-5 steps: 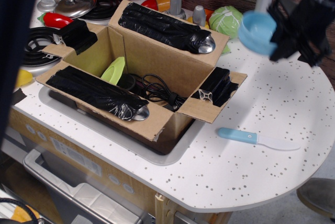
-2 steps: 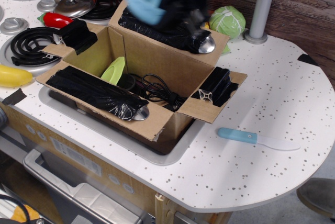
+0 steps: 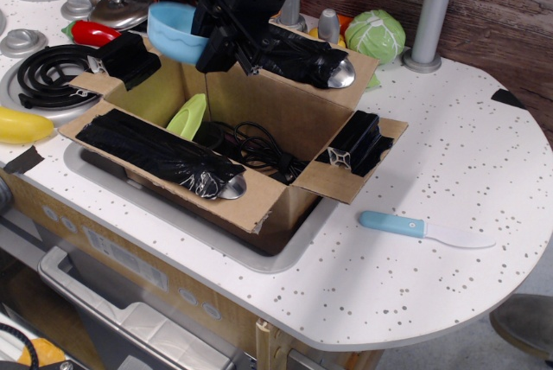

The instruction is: Pick up bowl and put in small4fbox

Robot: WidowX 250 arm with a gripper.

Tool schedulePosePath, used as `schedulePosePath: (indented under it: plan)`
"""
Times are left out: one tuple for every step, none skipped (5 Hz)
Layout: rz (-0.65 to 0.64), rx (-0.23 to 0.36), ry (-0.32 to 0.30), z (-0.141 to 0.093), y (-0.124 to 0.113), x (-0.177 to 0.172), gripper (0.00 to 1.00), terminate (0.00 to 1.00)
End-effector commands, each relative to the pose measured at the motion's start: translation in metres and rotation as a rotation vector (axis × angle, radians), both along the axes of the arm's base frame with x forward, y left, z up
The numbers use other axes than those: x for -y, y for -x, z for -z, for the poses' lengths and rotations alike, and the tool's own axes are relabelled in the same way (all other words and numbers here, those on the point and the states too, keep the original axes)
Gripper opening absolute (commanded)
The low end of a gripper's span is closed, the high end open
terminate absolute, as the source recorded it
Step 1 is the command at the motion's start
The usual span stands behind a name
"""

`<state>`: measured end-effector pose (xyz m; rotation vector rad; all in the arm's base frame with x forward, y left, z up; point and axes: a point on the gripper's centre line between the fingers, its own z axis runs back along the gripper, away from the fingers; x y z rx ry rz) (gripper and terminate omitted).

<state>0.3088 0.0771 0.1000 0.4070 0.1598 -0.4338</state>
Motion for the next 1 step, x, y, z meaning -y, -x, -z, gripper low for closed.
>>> schedulePosePath:
  plan:
    - [0.006,0.064,-0.006,-0.0256,-0.0024,0.005,1.0,1.0]
